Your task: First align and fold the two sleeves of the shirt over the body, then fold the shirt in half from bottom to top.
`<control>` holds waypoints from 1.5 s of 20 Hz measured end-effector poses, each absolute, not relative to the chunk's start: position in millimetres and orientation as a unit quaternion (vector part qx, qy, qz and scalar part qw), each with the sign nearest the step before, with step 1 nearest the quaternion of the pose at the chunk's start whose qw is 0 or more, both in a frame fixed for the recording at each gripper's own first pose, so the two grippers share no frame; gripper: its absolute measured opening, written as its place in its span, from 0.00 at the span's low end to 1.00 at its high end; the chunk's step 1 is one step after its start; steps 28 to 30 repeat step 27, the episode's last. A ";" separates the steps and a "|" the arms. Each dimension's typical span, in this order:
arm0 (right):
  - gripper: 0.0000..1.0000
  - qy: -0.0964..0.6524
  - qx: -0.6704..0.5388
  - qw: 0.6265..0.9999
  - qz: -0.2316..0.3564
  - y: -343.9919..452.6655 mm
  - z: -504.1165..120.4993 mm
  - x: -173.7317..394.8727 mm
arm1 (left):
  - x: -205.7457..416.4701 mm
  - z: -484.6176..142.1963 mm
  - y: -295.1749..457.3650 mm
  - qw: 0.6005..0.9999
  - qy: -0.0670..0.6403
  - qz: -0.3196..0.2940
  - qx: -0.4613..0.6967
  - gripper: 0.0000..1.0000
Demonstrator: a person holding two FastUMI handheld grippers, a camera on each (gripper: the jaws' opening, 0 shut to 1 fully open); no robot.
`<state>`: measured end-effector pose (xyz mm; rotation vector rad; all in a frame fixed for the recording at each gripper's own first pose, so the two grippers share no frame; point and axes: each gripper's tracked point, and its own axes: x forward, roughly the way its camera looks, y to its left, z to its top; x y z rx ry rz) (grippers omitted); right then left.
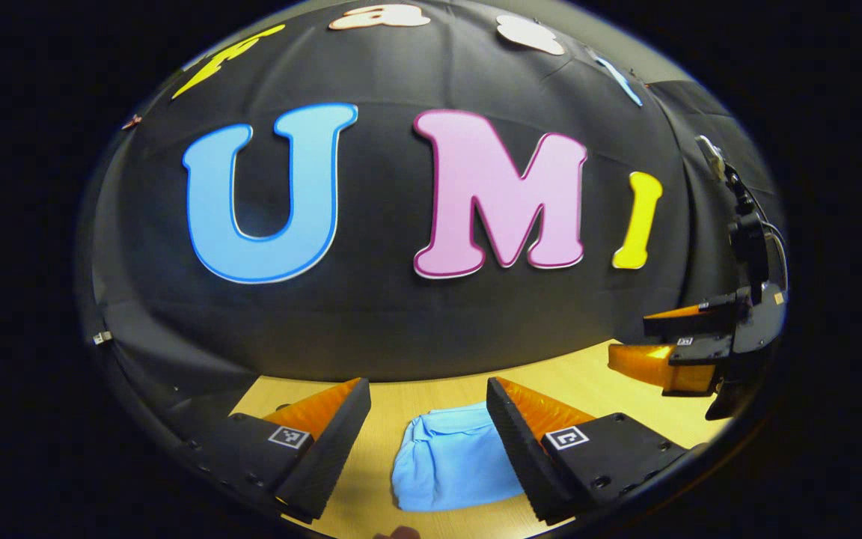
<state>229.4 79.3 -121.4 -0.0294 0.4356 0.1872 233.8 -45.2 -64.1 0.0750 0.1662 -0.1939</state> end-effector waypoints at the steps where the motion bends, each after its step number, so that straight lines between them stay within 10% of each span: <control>1: 0.99 0.205 -0.016 0.974 0.091 79.9 -104.6 219.1 | 219.1 -55.4 -45.5 0.991 0.075 -0.099 0.041 0.99; 30: 0.97 0.156 0.013 0.984 0.080 112.4 57.9 -35.9 | -90.3 20.2 8.3 0.994 0.027 -0.102 -0.035 0.98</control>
